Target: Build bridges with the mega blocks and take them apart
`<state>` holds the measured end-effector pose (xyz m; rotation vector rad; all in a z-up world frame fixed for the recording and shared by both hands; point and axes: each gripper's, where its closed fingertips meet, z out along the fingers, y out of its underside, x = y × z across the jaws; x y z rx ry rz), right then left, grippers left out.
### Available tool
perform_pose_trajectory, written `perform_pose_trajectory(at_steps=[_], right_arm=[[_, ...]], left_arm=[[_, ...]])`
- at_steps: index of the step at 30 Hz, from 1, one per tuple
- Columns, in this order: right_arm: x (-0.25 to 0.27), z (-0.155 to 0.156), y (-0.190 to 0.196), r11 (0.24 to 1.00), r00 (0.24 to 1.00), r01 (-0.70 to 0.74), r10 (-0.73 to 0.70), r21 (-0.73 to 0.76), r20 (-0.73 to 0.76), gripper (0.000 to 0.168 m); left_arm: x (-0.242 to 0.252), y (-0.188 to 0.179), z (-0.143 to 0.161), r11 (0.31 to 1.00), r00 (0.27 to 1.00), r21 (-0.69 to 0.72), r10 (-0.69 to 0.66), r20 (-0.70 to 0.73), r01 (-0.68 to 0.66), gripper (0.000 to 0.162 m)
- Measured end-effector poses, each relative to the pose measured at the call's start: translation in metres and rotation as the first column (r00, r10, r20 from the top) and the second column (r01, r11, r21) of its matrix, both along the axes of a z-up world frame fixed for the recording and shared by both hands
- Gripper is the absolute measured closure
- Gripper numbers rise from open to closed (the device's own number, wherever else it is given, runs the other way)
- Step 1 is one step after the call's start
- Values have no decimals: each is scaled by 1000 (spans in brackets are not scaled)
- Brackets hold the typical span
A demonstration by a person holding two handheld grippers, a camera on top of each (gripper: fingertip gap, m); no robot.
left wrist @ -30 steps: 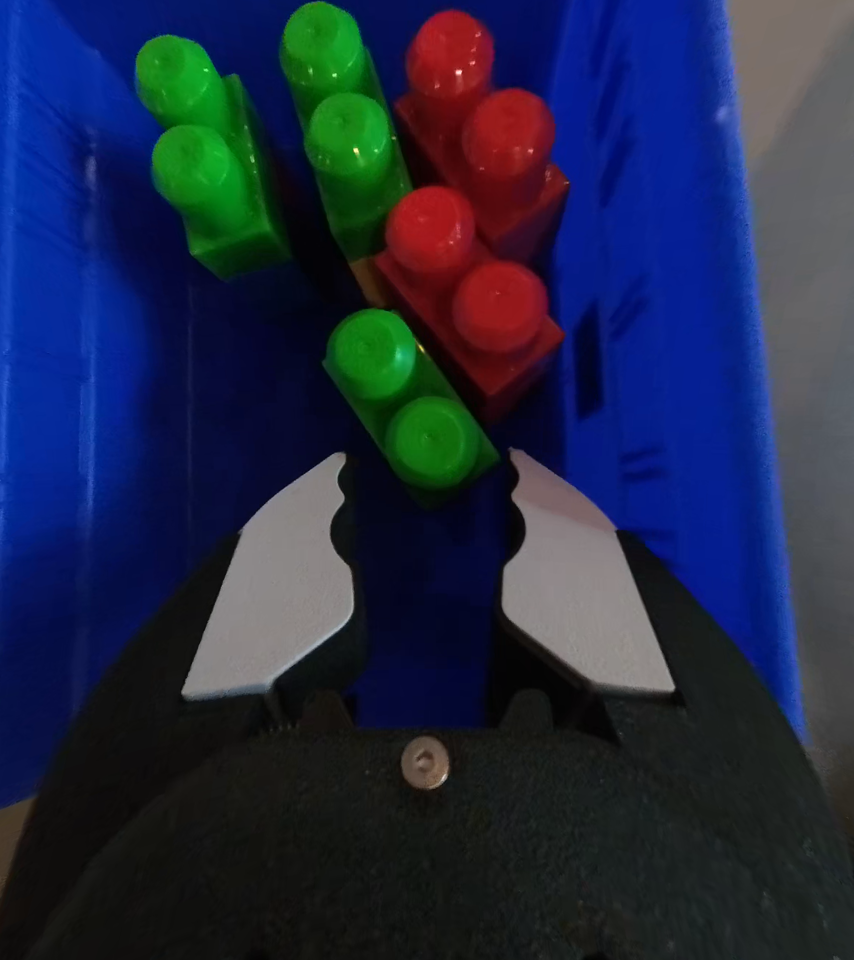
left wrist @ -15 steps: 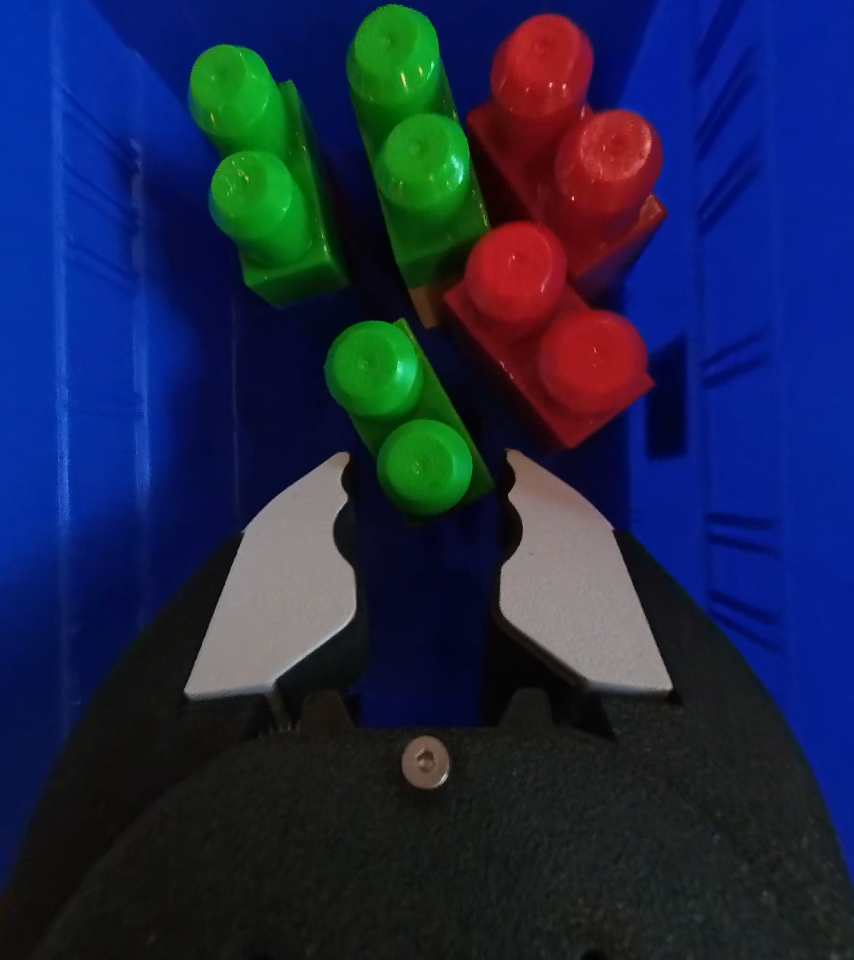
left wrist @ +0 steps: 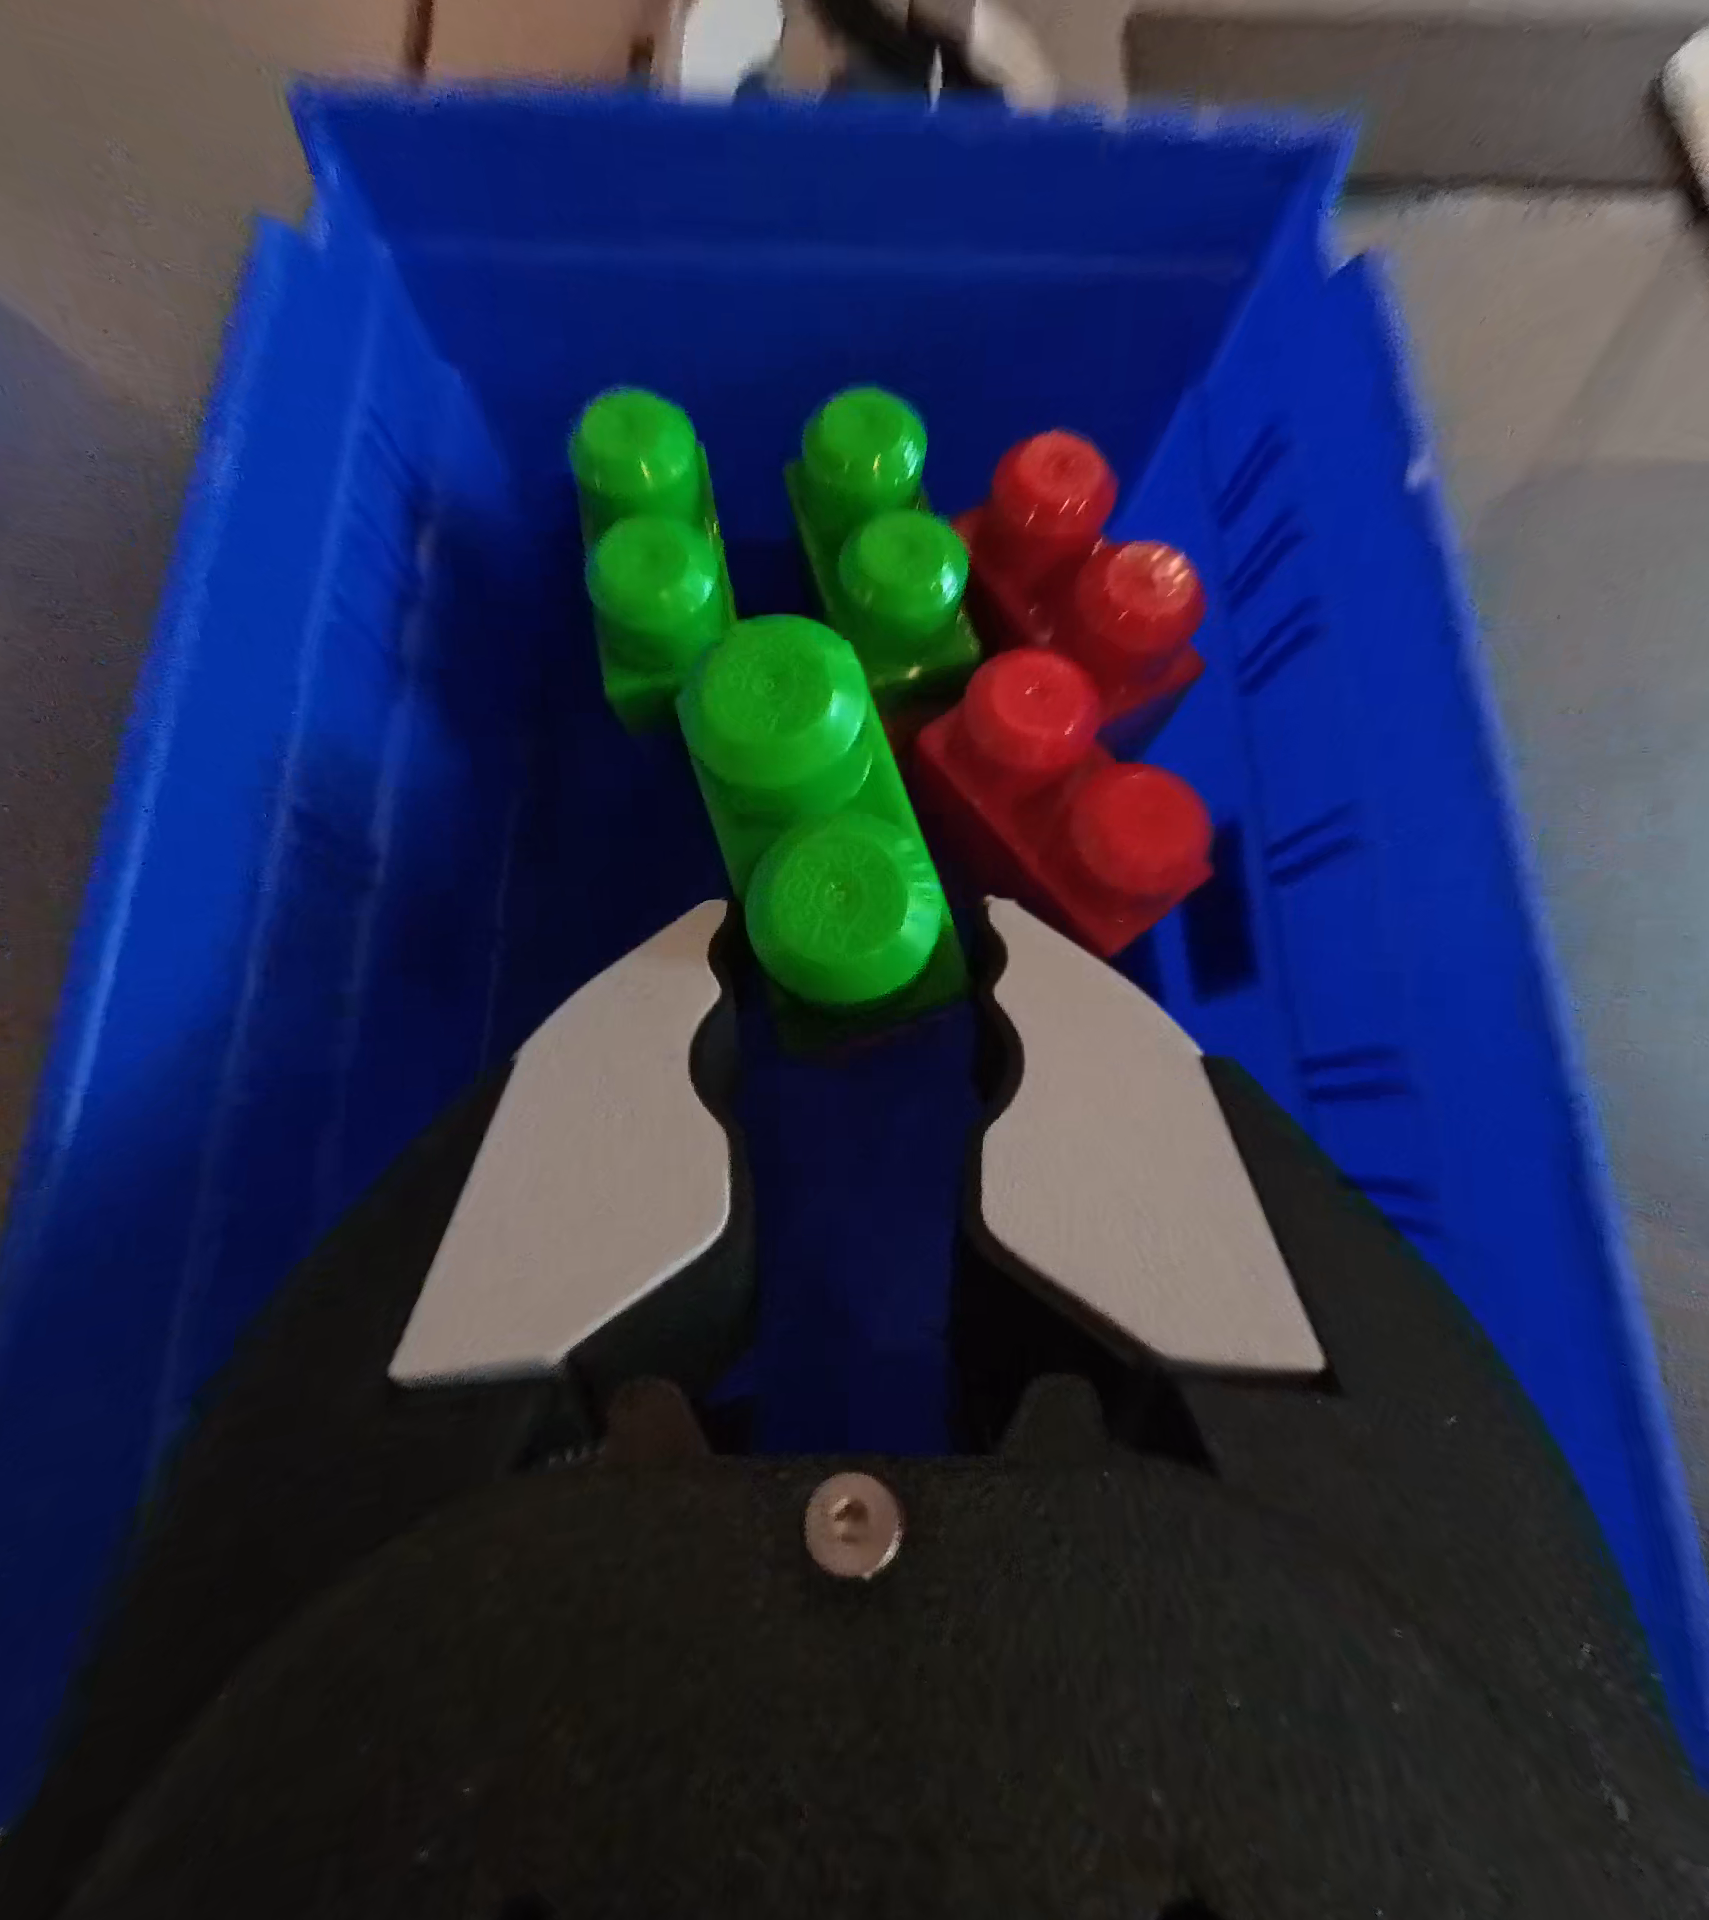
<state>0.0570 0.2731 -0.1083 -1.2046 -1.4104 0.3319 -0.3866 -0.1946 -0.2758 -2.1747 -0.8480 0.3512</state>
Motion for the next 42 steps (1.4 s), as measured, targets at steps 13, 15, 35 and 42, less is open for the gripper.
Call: perform_pose_trajectory(at_steps=[13,15,35,42], right_arm=[[-67,0,-150,728,790,-614,566,-306,-236,114],[-74,1,-178,606,711,-702,626,-374,-320,110],[-86,22,-249,-138,370,-885,371,-445,-852,128],[-81,14,-247,74,407,-888,584,-454,-702,132]], left_arm=[[166,97,191,566,782,539,-446,-436,624,121],[204,119,203,449,717,565,-514,-471,692,121],[364,214,193,-35,467,709,-729,-500,704,122],[364,212,185,-28,442,685,-744,-501,728,115]])
